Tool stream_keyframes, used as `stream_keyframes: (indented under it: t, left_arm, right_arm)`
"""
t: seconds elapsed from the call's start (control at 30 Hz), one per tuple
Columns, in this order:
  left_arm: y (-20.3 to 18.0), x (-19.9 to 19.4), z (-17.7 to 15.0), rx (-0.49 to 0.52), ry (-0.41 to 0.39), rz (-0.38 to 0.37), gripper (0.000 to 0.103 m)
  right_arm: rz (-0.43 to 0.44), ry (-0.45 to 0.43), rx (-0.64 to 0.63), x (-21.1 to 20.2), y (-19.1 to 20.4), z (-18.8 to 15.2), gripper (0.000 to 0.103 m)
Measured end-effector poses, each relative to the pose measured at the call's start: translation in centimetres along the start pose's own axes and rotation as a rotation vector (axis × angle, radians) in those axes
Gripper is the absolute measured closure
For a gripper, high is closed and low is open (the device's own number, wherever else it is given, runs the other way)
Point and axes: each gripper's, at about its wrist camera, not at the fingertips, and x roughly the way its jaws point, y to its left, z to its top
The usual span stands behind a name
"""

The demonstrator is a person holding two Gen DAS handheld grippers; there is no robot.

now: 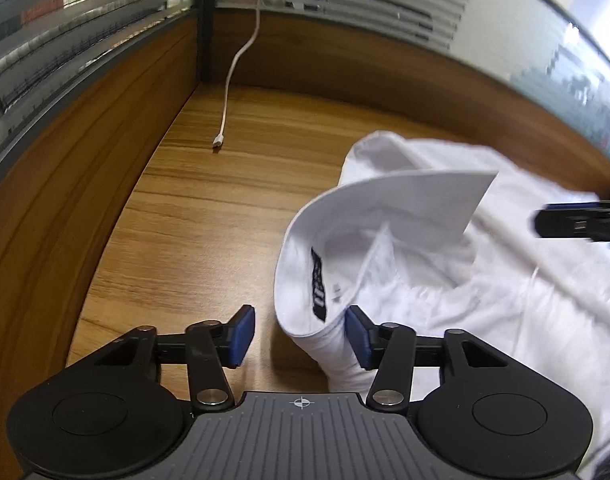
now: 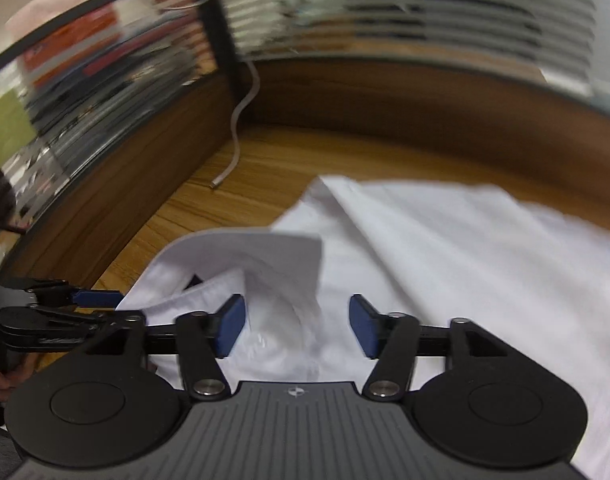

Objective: Fold clothes

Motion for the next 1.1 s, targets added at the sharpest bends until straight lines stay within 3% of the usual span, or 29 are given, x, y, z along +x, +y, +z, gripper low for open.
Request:
stream_keyframes:
  t: [0.13,0.33,0.53,0.6,0.77,0.8,1.0,1.03,1.1]
  left_arm:
    - [1.8,-0.6,0.8,-0.141,-0.064,-0.083,0.032]
    - [2.6,1.7,2.8,-0.171,-0.063,-0.077,0.034]
    - [2.5,4.5,4.0,-0.139,-0.038,-0.119,0.053]
    - [2.7,5.3,4.2,-0.144,-0.033,-0.149,0.054]
    - [2.2,6.7,5.2,-0.098,-0.008,-0.215,0.08]
    - [1.9,6.9,5.3,-0.076,-0.005,-0.231,0.081]
    - [-0.5,7.3,5.1,0.079,0.03,-0.354,0.086]
    - [-0.7,7.5,5.0,0.087,0.039,-0.366,0.086]
    - [-0.9,7.8,4.8,0.101,0.053,-0.388,0.086]
  right_arm:
    - [0.007,0.016,-0.102,2.6,0.1,2.3,0.038]
    - [0.048,0.016,-0.174,6.5,-0.7,4.2,0.038]
    - [0.161,0.064,-0.266,9.7,-0.8,4.9,0.04]
    - [0.214,0.062,-0.293,10.3,-0.9,5.1,0.041]
    - [0.309,0.08,-0.398,11.6,-0.5,5.8,0.047]
    - [0.328,0.088,-0.423,11.8,-0.3,6.0,0.048]
    - [0.462,0.16,-0.437,12.6,-1.5,7.1,0.079]
    - [0.475,0.169,-0.434,12.7,-1.9,7.3,0.093]
    - [0.504,0.203,-0.409,12.9,-3.0,7.8,0.099]
